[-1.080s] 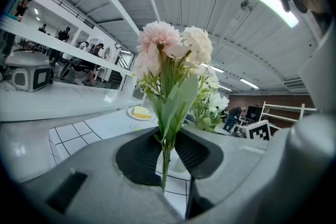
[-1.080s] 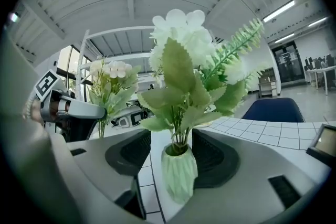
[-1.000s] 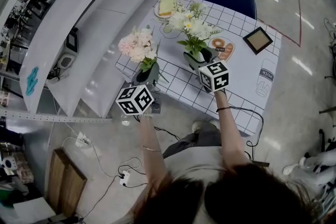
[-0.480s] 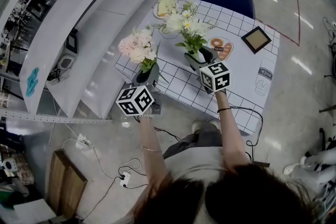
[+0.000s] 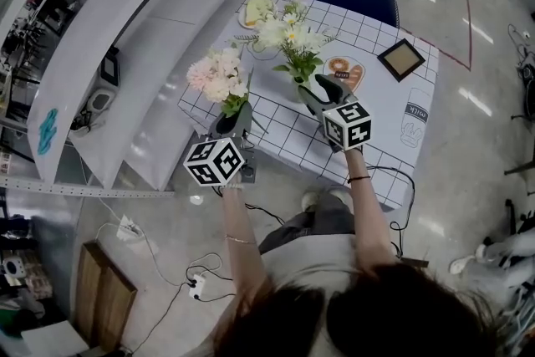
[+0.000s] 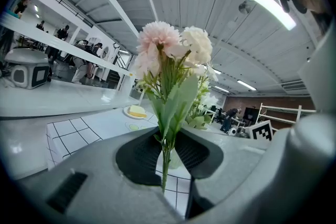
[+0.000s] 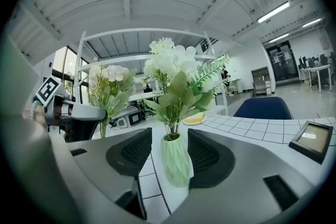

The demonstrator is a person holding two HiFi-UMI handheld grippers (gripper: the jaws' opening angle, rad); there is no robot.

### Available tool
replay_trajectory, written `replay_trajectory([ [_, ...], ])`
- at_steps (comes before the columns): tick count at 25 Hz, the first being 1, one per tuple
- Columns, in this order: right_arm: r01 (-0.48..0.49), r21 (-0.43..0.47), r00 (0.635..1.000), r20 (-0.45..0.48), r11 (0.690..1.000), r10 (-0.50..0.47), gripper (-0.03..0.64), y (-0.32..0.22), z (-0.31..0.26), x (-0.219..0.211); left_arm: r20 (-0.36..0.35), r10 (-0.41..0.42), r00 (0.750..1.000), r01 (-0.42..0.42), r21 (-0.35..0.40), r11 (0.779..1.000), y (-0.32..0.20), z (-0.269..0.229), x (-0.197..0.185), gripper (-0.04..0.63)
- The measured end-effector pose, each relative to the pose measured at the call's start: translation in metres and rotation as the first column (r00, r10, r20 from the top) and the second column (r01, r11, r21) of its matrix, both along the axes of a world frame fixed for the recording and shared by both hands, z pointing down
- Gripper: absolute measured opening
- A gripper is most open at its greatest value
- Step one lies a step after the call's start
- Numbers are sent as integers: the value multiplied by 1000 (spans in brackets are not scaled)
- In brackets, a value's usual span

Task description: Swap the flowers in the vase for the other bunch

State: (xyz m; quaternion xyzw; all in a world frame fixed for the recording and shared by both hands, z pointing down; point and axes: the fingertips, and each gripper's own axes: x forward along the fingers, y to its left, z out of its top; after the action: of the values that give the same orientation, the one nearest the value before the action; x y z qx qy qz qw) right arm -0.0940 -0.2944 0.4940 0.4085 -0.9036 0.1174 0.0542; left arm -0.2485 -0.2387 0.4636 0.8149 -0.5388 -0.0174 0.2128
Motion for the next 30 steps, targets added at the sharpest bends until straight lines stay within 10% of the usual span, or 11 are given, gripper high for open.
replay_trajectory([
  [10,58,28,997,43,998,-59,72,24,-20,-6,-9,18,1000,-18,23,1000,12,-6,9,80],
  [30,226,74,967,105,971,-233,20,51,-58,-28,-1,68,998,-68,69,995,20,-13,22,80],
])
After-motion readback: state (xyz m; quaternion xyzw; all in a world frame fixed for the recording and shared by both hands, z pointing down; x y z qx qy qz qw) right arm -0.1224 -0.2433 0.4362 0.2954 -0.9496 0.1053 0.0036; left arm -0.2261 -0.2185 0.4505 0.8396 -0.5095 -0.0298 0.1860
